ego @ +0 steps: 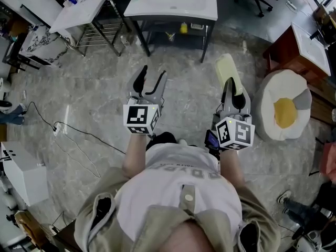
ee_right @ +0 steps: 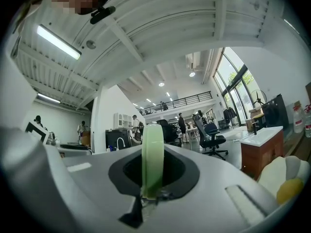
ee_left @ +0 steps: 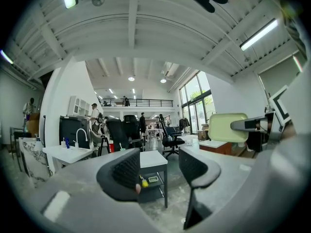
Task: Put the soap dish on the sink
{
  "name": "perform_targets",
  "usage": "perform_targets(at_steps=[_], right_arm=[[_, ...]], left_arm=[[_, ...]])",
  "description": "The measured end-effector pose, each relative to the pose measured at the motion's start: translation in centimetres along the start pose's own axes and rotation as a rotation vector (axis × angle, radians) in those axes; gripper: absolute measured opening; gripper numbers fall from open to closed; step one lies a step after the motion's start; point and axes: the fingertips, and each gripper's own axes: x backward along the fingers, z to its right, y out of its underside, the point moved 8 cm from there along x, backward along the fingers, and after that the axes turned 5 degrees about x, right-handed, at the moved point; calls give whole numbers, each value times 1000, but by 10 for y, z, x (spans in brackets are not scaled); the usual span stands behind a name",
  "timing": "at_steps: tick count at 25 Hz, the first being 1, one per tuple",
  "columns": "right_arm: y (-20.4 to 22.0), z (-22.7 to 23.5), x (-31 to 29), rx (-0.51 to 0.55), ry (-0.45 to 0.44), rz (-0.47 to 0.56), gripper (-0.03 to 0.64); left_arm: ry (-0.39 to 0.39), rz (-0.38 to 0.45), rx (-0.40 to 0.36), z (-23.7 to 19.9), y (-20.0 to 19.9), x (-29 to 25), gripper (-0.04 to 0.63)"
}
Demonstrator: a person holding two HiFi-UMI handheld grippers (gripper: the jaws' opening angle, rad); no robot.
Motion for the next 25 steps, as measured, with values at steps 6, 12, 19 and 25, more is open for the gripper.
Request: perform_targets(at_steps=[6, 12, 19, 25], right_arm=[[11, -15, -42, 6, -10, -36, 14], [25, -43, -104, 6, 31, -45, 14], [24, -81, -190, -20, 91, -29, 14], [25, -95, -244, -12, 150, -14, 14]], left_arm=[[-18, -26, 20, -38, 8, -24, 262], [30, -34, 11, -99, 8, -72, 262], [114, -13, -16, -182, -20, -144, 262], [189, 4, -24, -223, -29, -200, 262]])
